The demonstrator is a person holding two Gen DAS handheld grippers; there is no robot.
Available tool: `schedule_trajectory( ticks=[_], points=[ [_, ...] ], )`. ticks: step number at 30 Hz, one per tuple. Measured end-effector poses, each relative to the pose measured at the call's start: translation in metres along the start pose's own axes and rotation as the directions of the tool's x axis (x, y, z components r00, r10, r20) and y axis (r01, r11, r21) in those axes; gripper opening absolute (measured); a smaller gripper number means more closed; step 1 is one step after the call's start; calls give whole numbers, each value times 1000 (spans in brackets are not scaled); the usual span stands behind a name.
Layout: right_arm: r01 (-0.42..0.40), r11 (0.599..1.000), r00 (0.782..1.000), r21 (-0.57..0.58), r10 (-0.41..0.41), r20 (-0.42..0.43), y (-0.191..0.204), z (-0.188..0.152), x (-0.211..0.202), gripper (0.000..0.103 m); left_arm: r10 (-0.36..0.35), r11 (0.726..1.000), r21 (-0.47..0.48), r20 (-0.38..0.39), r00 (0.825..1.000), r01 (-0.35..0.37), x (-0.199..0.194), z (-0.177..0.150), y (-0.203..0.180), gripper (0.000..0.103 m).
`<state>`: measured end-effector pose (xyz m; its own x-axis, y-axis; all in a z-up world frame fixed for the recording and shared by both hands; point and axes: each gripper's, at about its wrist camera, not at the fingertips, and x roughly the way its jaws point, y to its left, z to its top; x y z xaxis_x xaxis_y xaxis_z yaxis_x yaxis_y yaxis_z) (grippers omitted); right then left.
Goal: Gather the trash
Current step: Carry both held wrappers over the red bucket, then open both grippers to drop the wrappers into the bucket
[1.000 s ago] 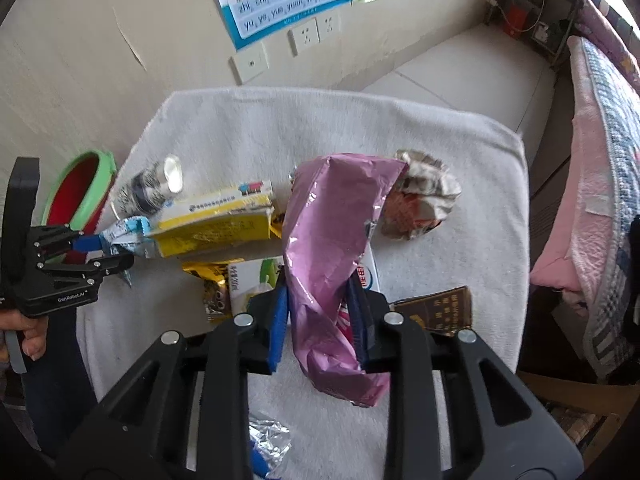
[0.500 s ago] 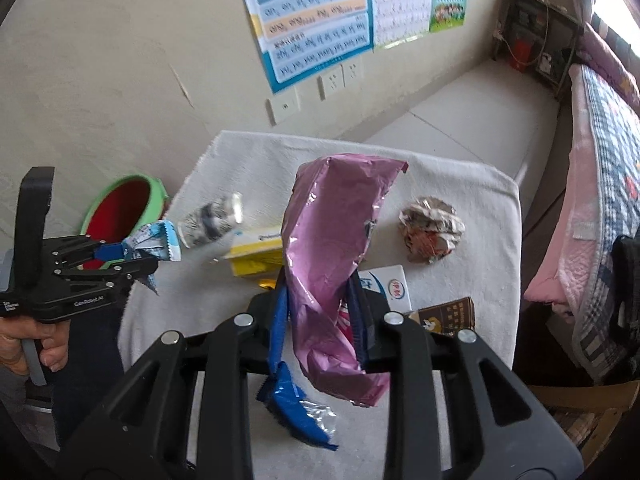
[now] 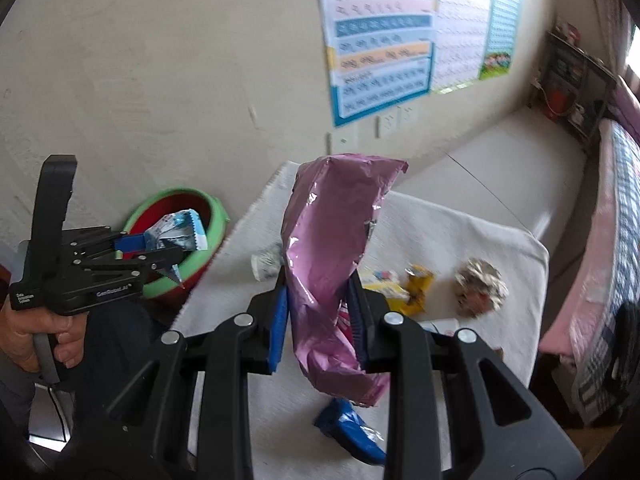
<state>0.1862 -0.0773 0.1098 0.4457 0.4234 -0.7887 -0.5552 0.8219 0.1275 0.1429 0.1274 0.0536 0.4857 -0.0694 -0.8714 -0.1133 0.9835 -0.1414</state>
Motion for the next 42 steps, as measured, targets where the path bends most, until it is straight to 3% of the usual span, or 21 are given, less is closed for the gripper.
schedule_trajectory(
  ticks=[11, 22, 38, 40, 42],
  points=[
    [-123, 988, 992, -95, 123, -2, 69, 42, 19, 27, 72, 991, -118, 43, 996, -66, -25, 2, 67, 36],
    [-243, 952, 970, -185, 238, -47, 144, 66, 57, 27, 146, 964, -232, 41, 988, -132, -42, -8, 137, 36],
    [-322, 924, 945, -209, 301, -126, 196, 76, 113, 27, 164, 948, -283, 46, 985, -144, -45, 5, 184, 40],
    [-325, 921, 944, -213, 301, -135, 199, 77, 118, 30, 158, 945, -298, 55, 986, -135, -46, 9, 189, 41],
    [-324, 921, 944, -216, 299, -142, 201, 77, 124, 41, 150, 941, -314, 66, 987, -122, -47, 11, 193, 48]
  ],
)
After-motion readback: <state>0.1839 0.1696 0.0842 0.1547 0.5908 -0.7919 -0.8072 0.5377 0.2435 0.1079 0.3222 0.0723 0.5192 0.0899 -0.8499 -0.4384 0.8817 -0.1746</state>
